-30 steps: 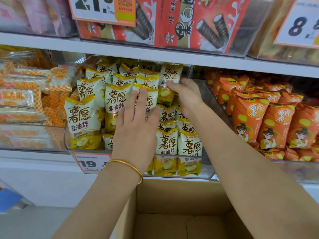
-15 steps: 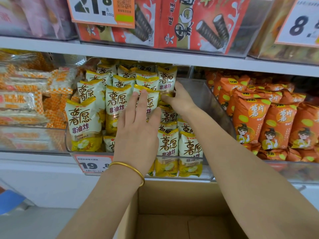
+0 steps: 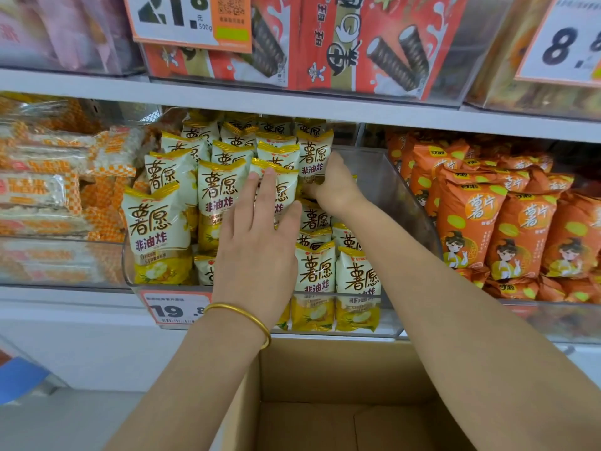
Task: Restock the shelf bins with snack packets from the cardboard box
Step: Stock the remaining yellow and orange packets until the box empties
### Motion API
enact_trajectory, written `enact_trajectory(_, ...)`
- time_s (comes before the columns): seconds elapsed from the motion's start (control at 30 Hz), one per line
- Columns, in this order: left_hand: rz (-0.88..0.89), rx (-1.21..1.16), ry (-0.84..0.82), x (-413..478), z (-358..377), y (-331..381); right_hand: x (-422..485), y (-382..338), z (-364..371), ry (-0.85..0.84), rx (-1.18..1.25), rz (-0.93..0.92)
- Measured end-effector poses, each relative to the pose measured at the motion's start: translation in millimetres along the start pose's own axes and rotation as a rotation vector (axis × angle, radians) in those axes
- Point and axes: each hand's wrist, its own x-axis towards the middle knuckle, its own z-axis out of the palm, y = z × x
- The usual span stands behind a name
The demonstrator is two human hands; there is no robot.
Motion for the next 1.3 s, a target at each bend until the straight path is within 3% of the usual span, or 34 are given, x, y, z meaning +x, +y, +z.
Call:
enact_trajectory(0.27, 0.025, 0.003, 0.015, -2, -1, -2, -32, -13, -16, 0.088, 0.009, -0.025)
enact_trajectory(0.43, 0.07, -0.016, 0.079, -5, -3, -3, -111, -17, -45, 0.136, 0.058, -0.149)
enact_trajectory(0.6, 0.231, -0.1, 0.153, -35, -24, 19, -228, 2, -74, 0.047, 0.185, -0.246)
enact_trajectory(0.67, 0.323, -0.133, 0.087, -67, -27, 34, -267, 23, -87, -0.077, 0.178, -0.173)
enact_trajectory(0.73, 0.396, -0.166, -0.085, -107, -22, 49, -296, 53, -97, -0.254, 0.118, -0.045)
enact_trajectory(0.87, 0.591, -0.14, -0.472, -188, 3, 74, -335, 135, -100, -0.579, -0.199, 0.159)
enact_trajectory(0.97, 0.697, -0.118, -0.656, -224, 12, 85, -342, 184, -86, -0.699, -0.38, 0.276)
enact_trajectory(1.1, 0.702, -0.134, -0.716, -233, 16, 91, -349, 247, -60, -0.858, -0.512, 0.373)
enact_trajectory(1.2, 0.708, -0.11, -0.719, -226, 21, 96, -374, 291, -41, -1.181, -0.72, 0.372)
enact_trajectory(1.3, 0.742, -0.109, -0.721, -221, 28, 102, -400, 316, -33, -1.526, -0.753, 0.353)
